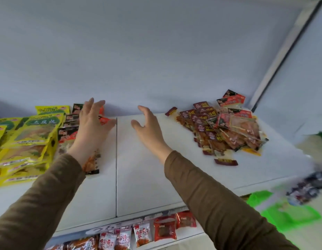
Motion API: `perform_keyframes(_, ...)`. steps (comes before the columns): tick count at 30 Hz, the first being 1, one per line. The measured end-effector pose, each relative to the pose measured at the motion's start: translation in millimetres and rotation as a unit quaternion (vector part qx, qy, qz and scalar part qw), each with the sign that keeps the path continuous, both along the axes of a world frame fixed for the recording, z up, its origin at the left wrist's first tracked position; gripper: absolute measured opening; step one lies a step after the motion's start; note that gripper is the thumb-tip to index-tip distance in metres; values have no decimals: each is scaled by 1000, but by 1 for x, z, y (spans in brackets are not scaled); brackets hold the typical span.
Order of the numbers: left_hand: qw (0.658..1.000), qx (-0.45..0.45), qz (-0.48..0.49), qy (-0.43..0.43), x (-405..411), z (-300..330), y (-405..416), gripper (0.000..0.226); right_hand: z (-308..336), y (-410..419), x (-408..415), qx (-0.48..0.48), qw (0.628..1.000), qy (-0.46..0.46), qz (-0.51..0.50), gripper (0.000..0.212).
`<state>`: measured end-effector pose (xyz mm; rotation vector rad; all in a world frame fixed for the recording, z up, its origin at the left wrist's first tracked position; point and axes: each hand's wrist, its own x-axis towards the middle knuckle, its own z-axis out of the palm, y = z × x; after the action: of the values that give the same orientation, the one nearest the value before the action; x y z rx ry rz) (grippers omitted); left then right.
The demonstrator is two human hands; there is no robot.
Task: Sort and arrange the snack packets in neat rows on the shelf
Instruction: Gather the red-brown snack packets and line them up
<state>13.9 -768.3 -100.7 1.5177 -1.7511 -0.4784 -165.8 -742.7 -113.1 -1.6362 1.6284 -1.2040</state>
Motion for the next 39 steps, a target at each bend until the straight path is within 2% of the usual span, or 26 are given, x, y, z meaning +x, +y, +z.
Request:
perform_keyframes(6, 994, -5, -107, -17, -101, -3, 11, 60, 1, 17, -93, -54, 991, 111, -60, 44)
perform_keyframes(10, 987, 14, -151, -43, -175, -10, 20, 57, -7, 34, -160, -45, 984, 154, -75, 39)
perform_keyframes(15, 984, 43, -165, -54, -262, -18, 33, 57, -11, 56, -244, -22, 982, 181, -45, 43)
perform_keyframes(19, 988, 93, -122, -32, -307, -23, 44, 61, -13, 56, -301, 7, 983, 182, -25, 46)
perform_keyframes(24, 988, 139, -62, 4, -331, -30, 51, 63, -22, 59, -310, 9, 981, 189, 48, 50)
perform_keyframes(28, 979, 195, -27, 44, -339, -30, 53, 63, -36, 62, -299, 17, 968, 229, 104, 51)
perform_keyframes(35, 951, 261, -24, 163, -335, -35, 41, 63, -39, 53, -320, 44, 956, 278, 81, 64)
perform_keyframes(39, 928, 274, -17, 251, -335, -36, 33, 63, -39, 51, -332, 69, 946, 305, 81, 83)
